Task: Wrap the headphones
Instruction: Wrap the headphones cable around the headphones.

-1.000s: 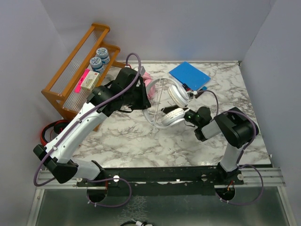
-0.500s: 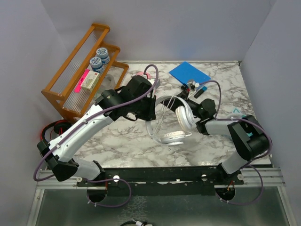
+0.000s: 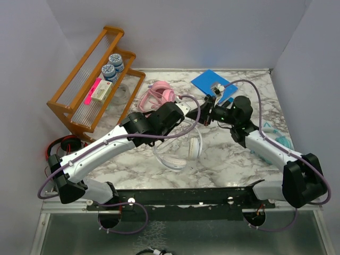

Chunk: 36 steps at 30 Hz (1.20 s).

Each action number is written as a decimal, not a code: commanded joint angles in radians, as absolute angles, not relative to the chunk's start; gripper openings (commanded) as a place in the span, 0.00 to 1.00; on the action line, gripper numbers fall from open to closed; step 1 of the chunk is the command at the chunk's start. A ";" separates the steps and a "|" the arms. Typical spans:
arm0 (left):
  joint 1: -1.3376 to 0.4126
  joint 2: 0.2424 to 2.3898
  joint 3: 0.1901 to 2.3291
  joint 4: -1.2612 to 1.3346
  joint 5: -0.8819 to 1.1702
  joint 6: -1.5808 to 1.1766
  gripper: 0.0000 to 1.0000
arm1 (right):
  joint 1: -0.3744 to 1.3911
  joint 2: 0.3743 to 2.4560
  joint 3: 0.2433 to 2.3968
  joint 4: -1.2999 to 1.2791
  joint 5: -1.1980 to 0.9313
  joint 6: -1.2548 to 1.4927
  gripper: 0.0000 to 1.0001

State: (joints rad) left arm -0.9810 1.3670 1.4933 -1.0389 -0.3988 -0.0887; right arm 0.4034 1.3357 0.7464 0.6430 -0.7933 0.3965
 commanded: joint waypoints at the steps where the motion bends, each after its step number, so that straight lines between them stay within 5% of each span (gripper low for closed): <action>1: -1.011 1.329 1.462 -0.919 -0.570 0.122 0.00 | 0.399 1.271 0.822 0.282 -0.855 0.252 0.00; 11: -1.018 1.257 1.386 -0.757 -0.677 0.367 0.00 | 0.400 1.236 1.010 -0.139 -0.833 0.140 0.00; 24: -1.022 1.199 1.244 -0.551 -0.806 0.569 0.00 | 0.399 1.186 1.117 -0.350 -0.914 0.121 0.00; 36: -1.022 1.265 1.205 -0.440 -0.893 0.493 0.00 | 0.399 1.175 0.955 0.055 -1.155 0.523 0.01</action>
State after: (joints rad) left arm -1.0302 1.2392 1.2137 -0.5209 -0.7624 0.5423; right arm 0.4011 1.1839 0.9939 -0.1013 -1.0344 0.3523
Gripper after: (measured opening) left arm 0.180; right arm 0.026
